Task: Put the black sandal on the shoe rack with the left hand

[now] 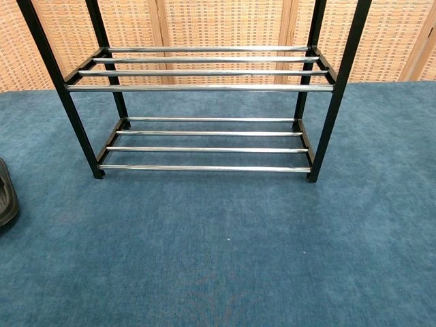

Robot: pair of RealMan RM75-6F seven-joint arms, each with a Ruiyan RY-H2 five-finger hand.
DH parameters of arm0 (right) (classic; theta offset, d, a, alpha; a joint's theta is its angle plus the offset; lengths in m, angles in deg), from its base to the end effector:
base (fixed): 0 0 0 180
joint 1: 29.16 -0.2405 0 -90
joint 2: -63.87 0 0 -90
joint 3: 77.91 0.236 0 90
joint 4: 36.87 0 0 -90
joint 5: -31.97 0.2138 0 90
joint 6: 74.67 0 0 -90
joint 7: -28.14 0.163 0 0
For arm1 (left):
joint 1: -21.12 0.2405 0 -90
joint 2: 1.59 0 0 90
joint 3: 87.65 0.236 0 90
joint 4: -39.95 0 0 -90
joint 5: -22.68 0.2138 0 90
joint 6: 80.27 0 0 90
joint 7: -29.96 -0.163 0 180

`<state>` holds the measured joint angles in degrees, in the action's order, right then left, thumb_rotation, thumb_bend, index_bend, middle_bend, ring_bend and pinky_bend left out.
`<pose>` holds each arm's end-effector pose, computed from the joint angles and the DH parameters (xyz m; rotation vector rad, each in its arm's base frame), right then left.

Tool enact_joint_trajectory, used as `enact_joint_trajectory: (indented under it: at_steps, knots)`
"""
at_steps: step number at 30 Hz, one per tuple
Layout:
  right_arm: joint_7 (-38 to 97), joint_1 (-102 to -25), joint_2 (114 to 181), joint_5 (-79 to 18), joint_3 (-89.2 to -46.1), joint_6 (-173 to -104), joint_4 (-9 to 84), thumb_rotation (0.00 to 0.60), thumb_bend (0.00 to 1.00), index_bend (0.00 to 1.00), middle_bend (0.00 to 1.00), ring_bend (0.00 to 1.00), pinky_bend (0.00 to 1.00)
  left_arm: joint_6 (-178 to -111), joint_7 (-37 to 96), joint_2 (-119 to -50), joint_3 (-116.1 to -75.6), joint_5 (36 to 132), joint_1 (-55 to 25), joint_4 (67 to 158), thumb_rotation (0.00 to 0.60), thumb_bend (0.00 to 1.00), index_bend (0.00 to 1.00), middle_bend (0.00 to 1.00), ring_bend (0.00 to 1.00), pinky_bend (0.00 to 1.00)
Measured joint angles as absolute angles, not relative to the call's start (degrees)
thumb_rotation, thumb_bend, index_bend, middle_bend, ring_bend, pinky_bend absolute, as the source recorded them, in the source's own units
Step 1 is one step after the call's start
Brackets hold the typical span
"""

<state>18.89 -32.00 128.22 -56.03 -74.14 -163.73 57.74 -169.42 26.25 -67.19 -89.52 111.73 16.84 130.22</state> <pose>-0.2818 -0.1909 0.1527 1.3828 -0.7593 0.8607 -0.2900 0.1921 0.1467 -1.4149 -0.7900 -0.9034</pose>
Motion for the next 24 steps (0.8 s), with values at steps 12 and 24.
enact_joint_trajectory:
  at_steps: [12, 24]
  knots:
    - [19.1, -32.1, 128.1, -54.7, -73.6, -163.1, 57.8, 0.6, 0.0, 0.0, 0.0, 0.0, 0.0, -164.8, 26.7, -66.4, -88.1, 113.5, 14.7, 130.0, 0.6, 0.17, 0.0, 0.0, 0.0, 0.0]
    - [14.5, -33.2, 129.8, -49.4, -71.9, -160.4, 57.2, 0.6, 0.0, 0.0, 0.0, 0.0, 0.0, -151.4, 32.1, -65.6, -83.4, 127.5, 2.2, 112.9, 0.6, 0.17, 0.0, 0.0, 0.0, 0.0]
